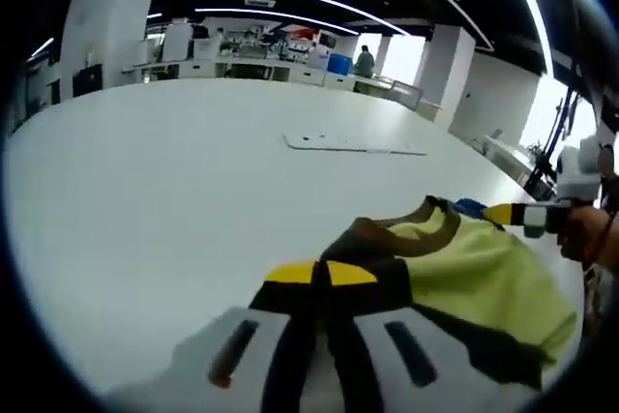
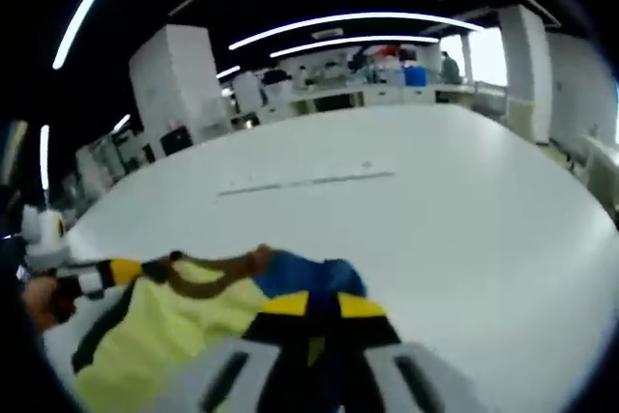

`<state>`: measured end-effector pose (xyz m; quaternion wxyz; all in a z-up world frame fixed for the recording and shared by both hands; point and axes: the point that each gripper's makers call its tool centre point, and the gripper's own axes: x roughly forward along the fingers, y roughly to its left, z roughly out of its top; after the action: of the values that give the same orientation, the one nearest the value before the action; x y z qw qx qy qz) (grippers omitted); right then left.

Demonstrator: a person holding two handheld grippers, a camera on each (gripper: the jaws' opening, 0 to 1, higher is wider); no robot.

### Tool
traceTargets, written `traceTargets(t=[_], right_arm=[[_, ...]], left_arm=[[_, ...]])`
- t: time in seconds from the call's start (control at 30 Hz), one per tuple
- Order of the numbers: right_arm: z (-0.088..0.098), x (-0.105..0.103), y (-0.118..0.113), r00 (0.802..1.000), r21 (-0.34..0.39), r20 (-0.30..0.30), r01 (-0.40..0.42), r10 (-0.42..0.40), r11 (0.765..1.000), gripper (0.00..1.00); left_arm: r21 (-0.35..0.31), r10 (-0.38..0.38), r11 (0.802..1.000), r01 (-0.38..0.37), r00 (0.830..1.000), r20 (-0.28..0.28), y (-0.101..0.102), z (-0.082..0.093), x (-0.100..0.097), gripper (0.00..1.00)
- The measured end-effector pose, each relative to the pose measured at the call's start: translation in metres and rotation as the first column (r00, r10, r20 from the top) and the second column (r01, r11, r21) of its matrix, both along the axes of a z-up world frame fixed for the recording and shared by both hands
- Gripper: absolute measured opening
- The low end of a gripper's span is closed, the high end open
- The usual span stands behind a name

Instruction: Fold the garment on the visible template until the final outline fits inside the template.

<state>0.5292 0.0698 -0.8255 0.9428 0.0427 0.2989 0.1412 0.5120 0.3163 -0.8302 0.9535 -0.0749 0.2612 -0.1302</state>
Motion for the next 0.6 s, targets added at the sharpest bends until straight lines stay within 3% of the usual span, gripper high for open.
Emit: traceTargets(t=[0.07, 0.17, 0.27, 0.37, 0.5, 0.6], right_arm=[[0.006, -0.001, 0.003, 1.0, 0.016, -0.001, -0.007, 0.008, 1.0, 0.36], [0.018, -0.002, 0.004, 0.999, -0.01, 0.03, -0.045, 0.046, 0.999, 0.51], [0.027, -0.008, 0.006, 0.996, -0.006, 0.04, -0.077, 0.077, 0.997, 0.75], [0.036, -0.018, 0.005, 0.994, 0.05, 0.024, -0.107, 0.106, 0.993, 0.76], [0.047, -0.039, 0.012, 0.987, 0.185, 0.016, -0.16, 0.16, 0.97, 0.79], [0.047, -0.06, 0.015, 0.975, 0.24, -0.009, -0.215, 0.223, 0.947, 0.81]], left_arm=[[0.016, 0.004, 1.0, -0.004, 1.0, 0.025, 0.002, 0.008, -0.001, 0.13], [0.022, -0.004, 1.0, 0.003, 0.999, 0.038, 0.004, 0.015, -0.001, 0.24], [0.065, -0.031, 0.997, 0.028, 0.998, 0.046, 0.005, 0.023, -0.009, 0.3], [0.05, -0.052, 0.998, 0.048, 0.996, 0.069, 0.001, 0.035, -0.024, 0.38], [-0.05, -0.1, 0.993, 0.108, 0.985, 0.139, -0.013, 0.051, -0.038, 0.49], [-0.018, -0.149, 0.988, 0.153, 0.978, 0.146, -0.019, 0.053, -0.053, 0.57]])
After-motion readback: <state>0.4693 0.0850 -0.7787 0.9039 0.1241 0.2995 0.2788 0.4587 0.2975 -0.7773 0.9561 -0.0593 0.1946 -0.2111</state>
